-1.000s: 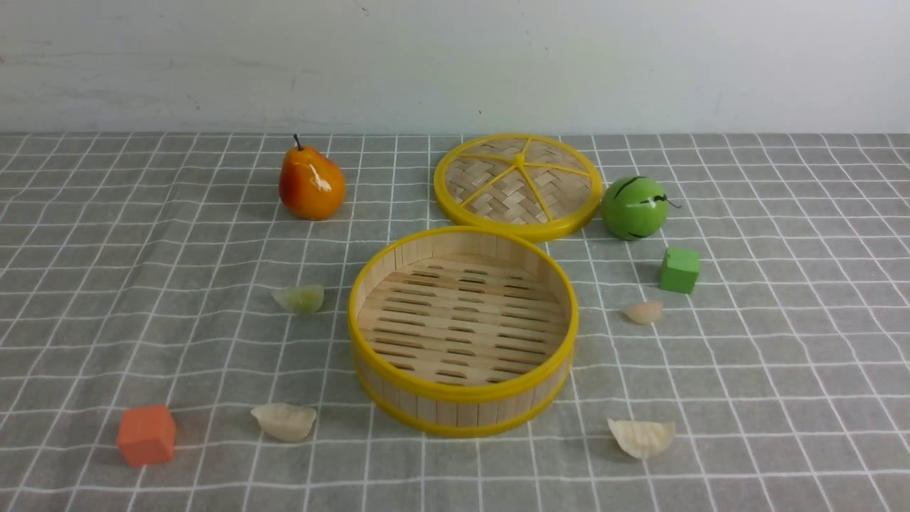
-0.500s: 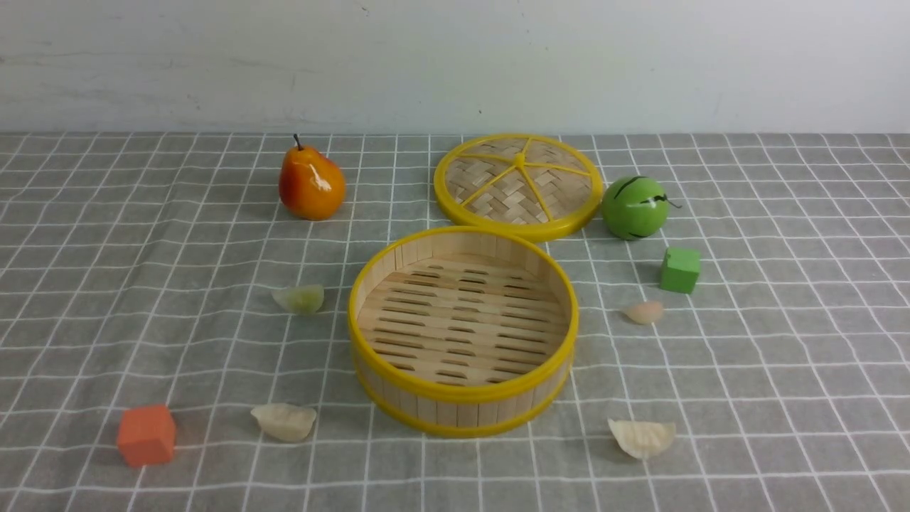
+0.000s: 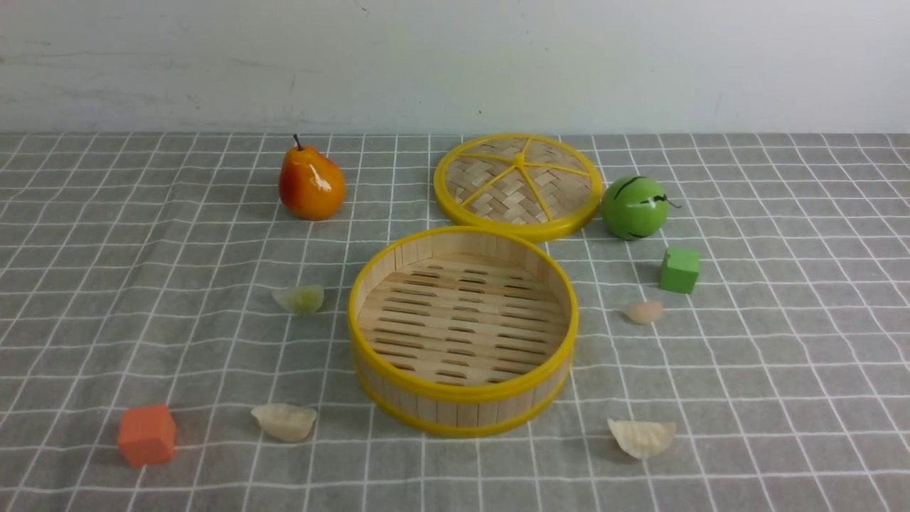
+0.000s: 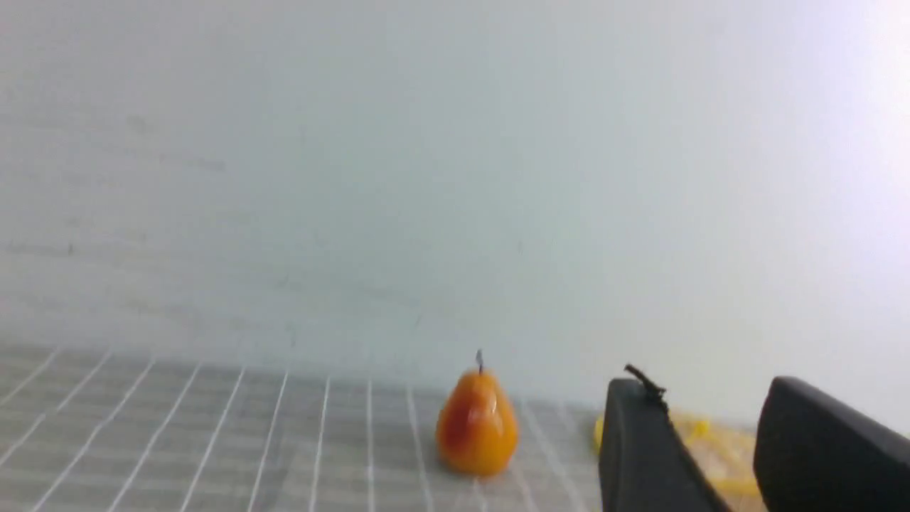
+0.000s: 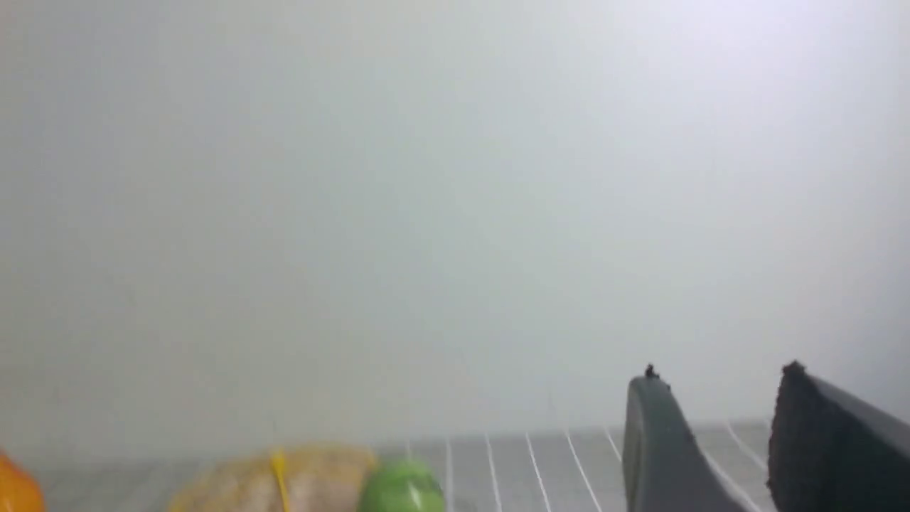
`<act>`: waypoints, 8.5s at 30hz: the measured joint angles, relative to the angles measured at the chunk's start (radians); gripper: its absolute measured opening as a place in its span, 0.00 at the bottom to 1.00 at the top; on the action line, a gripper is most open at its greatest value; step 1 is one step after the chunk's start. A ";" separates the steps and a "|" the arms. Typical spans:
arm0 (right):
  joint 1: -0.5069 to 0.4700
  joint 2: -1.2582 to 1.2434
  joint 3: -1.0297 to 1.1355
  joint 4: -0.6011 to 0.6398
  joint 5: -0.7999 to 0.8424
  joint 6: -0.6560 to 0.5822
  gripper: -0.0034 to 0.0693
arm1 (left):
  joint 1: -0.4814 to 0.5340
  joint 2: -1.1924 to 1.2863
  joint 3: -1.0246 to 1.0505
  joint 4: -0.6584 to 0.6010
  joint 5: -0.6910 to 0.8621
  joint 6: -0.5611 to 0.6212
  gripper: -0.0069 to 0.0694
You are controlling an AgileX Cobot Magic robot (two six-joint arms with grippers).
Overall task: Put the dumplings into the steamer on the table with the grey tablecloth.
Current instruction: 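Reach for and grasp a dumpling on the table with the left gripper, then place the dumpling into the bamboo steamer basket with the left gripper, then reach for and grasp a dumpling on the table with the left gripper, then place the dumpling into the bamboo steamer basket with the left gripper, then reach for and grasp a dumpling lying on the table beside the steamer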
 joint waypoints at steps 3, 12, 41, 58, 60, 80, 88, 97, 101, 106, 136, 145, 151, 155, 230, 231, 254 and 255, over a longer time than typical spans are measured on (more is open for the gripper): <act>0.000 0.000 0.000 0.012 -0.150 0.118 0.38 | 0.000 0.000 0.000 -0.004 -0.150 -0.107 0.40; 0.000 0.000 -0.117 0.067 -0.057 0.189 0.13 | 0.000 0.003 -0.156 -0.040 -0.142 -0.287 0.22; 0.138 0.599 -0.407 0.307 0.918 -0.373 0.04 | -0.001 1.492 -1.167 -0.356 0.940 0.176 0.13; 0.138 0.601 -0.407 0.315 0.898 -0.388 0.05 | -0.001 2.100 -1.644 -0.265 0.992 0.290 0.83; 0.138 0.601 -0.407 0.315 0.898 -0.388 0.05 | -0.001 2.133 -1.670 -0.265 0.992 0.290 0.84; 0.138 0.601 -0.407 0.314 0.897 -0.388 0.06 | -0.001 2.185 -1.702 -0.269 1.017 0.215 0.63; 0.138 0.601 -0.407 0.314 0.897 -0.388 0.06 | -0.001 2.109 -1.803 -0.296 1.138 0.214 0.63; 0.138 0.601 -0.370 0.313 0.851 -0.388 0.07 | -0.111 2.062 -1.855 -0.380 1.238 0.220 0.63; 0.138 0.601 -0.361 0.314 0.832 -0.388 0.08 | -0.212 2.134 -1.853 -0.340 1.181 0.221 0.63; 0.138 0.601 -0.361 0.315 0.826 -0.388 0.08 | -0.266 2.172 -1.853 -0.270 1.103 0.221 0.63; 0.138 0.601 -0.360 0.364 0.825 -0.388 0.13 | -0.269 1.683 -1.438 0.025 1.413 -0.030 0.73; 0.138 0.601 -0.360 0.394 0.825 -0.388 0.13 | -0.269 1.704 -1.131 0.120 1.013 -0.230 0.72; 0.138 0.601 -0.360 0.395 0.825 -0.388 0.15 | -0.269 1.761 -1.128 0.112 0.952 -0.244 0.72; 0.138 0.601 -0.360 0.395 0.825 -0.388 0.15 | -0.269 1.792 -1.128 0.104 0.942 -0.247 0.72; 0.139 1.392 -0.887 0.763 0.993 -0.870 0.65 | -0.430 0.823 -1.031 0.105 1.161 -0.137 0.07; 0.139 1.442 -0.931 0.764 0.970 -0.870 0.66 | -0.430 0.784 -0.961 0.111 1.163 -0.133 0.07; 0.142 2.114 -1.500 0.458 0.933 -0.416 0.56 | -0.430 0.409 -0.440 0.343 0.967 -0.124 0.07; 0.145 2.114 -1.503 0.451 0.938 -0.413 0.47 | -0.430 0.393 -0.424 0.355 0.936 -0.124 0.07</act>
